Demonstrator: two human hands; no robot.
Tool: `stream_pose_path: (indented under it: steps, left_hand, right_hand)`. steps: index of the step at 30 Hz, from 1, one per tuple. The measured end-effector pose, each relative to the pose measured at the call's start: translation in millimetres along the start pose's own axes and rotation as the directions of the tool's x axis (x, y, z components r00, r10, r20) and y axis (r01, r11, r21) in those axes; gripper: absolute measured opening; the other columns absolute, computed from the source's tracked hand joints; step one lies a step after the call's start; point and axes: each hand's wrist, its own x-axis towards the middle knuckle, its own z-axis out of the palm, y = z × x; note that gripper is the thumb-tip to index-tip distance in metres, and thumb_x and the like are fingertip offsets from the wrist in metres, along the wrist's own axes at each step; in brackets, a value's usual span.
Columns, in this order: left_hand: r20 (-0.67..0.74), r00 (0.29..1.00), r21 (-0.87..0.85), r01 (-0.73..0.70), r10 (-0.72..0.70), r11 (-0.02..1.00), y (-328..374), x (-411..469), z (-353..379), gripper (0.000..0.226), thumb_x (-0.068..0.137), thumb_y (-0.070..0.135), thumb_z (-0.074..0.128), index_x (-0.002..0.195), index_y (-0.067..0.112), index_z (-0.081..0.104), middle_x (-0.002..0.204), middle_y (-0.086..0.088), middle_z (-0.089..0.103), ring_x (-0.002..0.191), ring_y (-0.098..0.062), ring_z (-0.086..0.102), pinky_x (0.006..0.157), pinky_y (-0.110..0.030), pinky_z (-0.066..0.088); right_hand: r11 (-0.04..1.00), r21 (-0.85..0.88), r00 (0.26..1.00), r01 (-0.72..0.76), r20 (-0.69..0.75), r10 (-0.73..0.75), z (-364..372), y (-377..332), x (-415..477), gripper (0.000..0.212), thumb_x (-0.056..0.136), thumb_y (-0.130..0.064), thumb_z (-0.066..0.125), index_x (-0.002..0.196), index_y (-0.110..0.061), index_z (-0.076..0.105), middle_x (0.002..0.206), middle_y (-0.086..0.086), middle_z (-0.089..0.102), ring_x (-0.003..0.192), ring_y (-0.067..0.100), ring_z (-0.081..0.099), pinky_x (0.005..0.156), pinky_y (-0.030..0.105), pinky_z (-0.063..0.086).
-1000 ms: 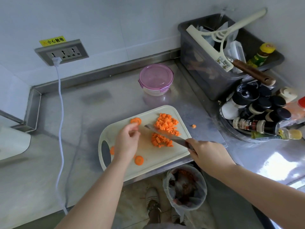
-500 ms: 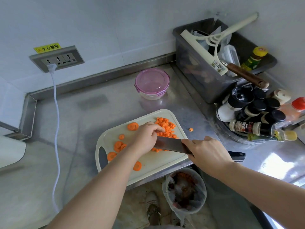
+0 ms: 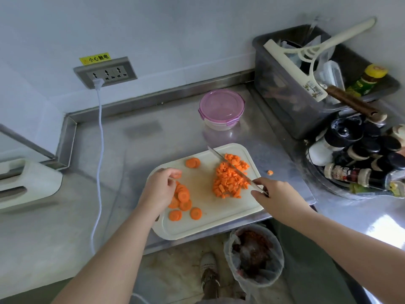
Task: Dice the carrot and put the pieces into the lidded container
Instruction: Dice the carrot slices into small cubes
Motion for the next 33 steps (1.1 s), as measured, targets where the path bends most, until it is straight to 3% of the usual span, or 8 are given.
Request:
stream_pose_path:
  steps: [3,7,11,14,22,33]
  left_hand:
    - [0.008,0.998,0.102,0.067,-0.068,0.993,-23.6,-14.1,-3.4,0.03,0.089,0.004,0.054,0.111,0.02,0.066,0.111,0.001,0.063,0.095,-0.017,0.062,0.086,-0.034,0.05]
    - [0.091,0.996,0.213,-0.017,-0.003,0.977,-27.9,-24.7,5.2,0.039,0.084,0.015,0.064,0.121,0.027,0.06,0.119,0.002,0.052,0.102,-0.02,0.059,0.087,-0.041,0.05]
    - [0.099,0.995,0.427,-0.062,0.022,0.902,-11.5,-16.5,7.1,0.051,0.084,0.039,0.064,0.132,0.031,0.049,0.125,0.002,0.045,0.114,-0.023,0.05,0.096,-0.036,0.044]
    - [0.162,0.987,0.559,-0.106,0.017,0.822,-1.7,-9.1,5.8,0.043,0.086,0.041,0.06,0.127,0.031,0.052,0.125,0.001,0.042,0.115,-0.022,0.046,0.094,-0.034,0.041]
    - [0.215,0.974,0.565,-0.187,0.076,0.803,0.1,-7.8,7.1,0.034,0.089,0.035,0.058,0.122,0.029,0.051,0.126,0.002,0.044,0.115,-0.022,0.044,0.093,-0.034,0.038]
    - [0.137,0.965,0.498,-0.261,0.222,0.827,-20.2,-19.5,2.0,0.025,0.092,0.029,0.054,0.117,0.029,0.053,0.116,0.009,0.053,0.108,-0.016,0.054,0.093,-0.03,0.035]
  right_hand:
    - [0.986,0.16,0.999,-0.034,0.016,0.032,3.1,-9.9,5.3,0.026,0.097,-0.032,0.049,0.118,-0.02,0.059,0.063,-0.002,0.055,0.05,0.014,0.047,0.049,0.026,0.036]
    - [0.953,0.294,0.997,-0.071,0.022,0.068,3.2,-23.6,8.0,0.012,0.097,-0.025,0.05,0.098,-0.017,0.059,0.065,0.001,0.053,0.051,0.016,0.047,0.049,0.026,0.043]
    - [0.939,0.334,0.997,-0.077,0.038,0.068,2.2,-28.8,5.8,0.012,0.097,-0.025,0.049,0.088,-0.021,0.056,0.064,0.001,0.052,0.049,0.013,0.046,0.039,0.015,0.04]
    - [0.94,0.332,0.997,-0.08,0.048,0.068,2.1,-29.7,3.4,0.019,0.097,-0.028,0.049,0.08,-0.024,0.054,0.063,0.001,0.052,0.047,0.013,0.044,0.04,0.016,0.039]
    - [0.929,0.354,0.994,-0.108,0.062,0.092,2.4,-27.1,0.9,0.012,0.097,-0.03,0.049,0.089,-0.023,0.055,0.064,0.001,0.055,0.047,0.014,0.046,0.04,0.018,0.038]
    - [0.937,0.335,0.994,-0.1,0.078,0.078,5.7,-31.5,1.4,0.024,0.098,-0.031,0.048,0.074,-0.028,0.049,0.063,0.002,0.054,0.045,0.012,0.045,0.038,0.016,0.037]
